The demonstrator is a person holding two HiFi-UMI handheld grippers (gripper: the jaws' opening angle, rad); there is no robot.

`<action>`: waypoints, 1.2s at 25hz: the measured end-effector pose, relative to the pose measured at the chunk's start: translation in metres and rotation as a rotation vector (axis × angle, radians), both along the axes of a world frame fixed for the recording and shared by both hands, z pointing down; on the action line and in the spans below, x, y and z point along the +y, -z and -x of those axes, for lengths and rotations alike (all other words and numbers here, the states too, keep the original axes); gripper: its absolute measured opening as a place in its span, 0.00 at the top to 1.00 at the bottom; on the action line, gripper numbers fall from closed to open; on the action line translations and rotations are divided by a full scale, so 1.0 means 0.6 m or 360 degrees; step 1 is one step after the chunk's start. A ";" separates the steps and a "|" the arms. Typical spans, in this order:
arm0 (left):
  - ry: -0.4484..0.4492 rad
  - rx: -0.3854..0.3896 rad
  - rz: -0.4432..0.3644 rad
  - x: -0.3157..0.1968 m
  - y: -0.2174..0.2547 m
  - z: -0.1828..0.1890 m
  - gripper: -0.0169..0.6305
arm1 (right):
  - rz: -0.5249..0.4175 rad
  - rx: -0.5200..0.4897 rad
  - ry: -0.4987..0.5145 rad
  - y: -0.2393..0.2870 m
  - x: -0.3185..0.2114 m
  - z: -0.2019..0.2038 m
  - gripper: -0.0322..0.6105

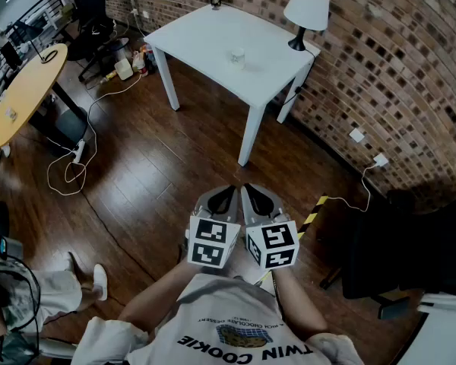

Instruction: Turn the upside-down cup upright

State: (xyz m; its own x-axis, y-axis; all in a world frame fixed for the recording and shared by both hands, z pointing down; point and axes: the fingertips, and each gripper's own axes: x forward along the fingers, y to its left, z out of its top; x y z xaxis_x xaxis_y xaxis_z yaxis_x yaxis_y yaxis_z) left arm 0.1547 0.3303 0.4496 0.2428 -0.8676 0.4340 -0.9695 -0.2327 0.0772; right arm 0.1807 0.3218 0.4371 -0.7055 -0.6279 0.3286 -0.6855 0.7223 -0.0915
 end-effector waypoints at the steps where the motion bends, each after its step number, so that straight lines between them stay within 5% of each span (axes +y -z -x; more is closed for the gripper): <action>1: -0.0008 0.0003 -0.0004 -0.020 0.002 0.017 0.97 | -0.0003 0.0004 -0.0005 0.001 -0.018 0.017 0.95; 12: -0.0085 0.0063 -0.0018 -0.214 0.017 0.189 0.97 | -0.0003 0.0003 -0.0059 0.012 -0.197 0.193 0.94; 30: -0.0029 0.0059 -0.0021 -0.458 -0.002 0.294 0.97 | -0.0024 -0.0018 -0.0057 0.008 -0.477 0.290 0.90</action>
